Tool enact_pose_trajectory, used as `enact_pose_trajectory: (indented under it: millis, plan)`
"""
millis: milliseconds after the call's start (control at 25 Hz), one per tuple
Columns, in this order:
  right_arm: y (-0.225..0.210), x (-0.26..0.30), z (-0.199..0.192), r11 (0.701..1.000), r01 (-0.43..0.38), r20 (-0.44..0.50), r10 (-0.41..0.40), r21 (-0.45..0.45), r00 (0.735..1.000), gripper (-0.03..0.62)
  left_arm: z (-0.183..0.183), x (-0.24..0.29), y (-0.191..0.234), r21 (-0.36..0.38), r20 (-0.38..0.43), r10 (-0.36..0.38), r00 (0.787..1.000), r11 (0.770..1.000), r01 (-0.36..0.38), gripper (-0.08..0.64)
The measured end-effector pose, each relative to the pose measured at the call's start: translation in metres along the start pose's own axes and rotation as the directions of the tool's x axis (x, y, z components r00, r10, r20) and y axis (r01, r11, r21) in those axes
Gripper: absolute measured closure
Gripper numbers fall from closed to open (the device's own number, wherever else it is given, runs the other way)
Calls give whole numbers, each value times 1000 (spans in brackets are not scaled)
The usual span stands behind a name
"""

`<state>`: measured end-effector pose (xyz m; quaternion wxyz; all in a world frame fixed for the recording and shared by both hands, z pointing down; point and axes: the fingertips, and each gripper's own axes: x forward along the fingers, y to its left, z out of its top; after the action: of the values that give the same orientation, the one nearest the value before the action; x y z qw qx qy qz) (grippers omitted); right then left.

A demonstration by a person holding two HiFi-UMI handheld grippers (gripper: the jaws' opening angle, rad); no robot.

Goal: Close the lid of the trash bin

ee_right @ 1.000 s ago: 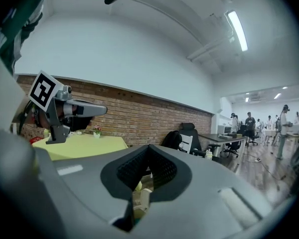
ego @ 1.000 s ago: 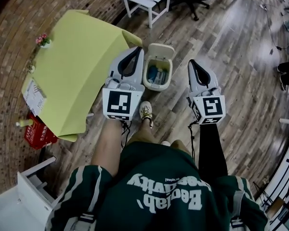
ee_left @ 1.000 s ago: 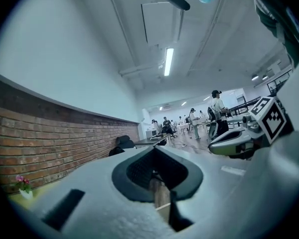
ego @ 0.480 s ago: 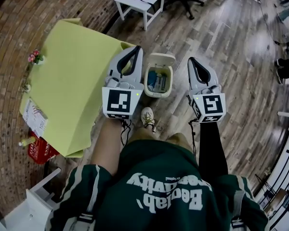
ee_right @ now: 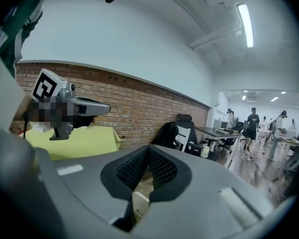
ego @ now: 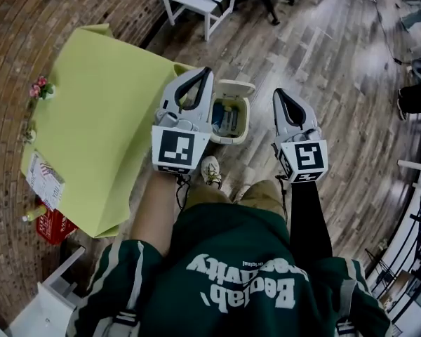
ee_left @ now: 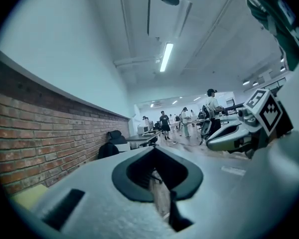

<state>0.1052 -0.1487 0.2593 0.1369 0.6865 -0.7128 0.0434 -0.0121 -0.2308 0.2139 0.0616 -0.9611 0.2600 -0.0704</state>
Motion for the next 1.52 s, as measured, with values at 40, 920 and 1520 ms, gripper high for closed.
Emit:
enact_pose_trajectory:
  millis: [40, 920, 1520]
  plan:
    - [0, 1, -2, 1000, -7, -7, 7, -6, 1000, 581, -2, 2, -1, -18, -4, -16, 1000, 1000, 16, 552]
    - [-69, 82, 4, 948, -313, 40, 316, -55, 948, 581, 10, 52, -1, 6, -73, 316, 946, 949, -316, 552]
    - [-69, 108, -73, 860, -509, 19, 509, 39, 860, 581, -28, 82, -12, -7, -113, 463, 879, 884, -467, 552]
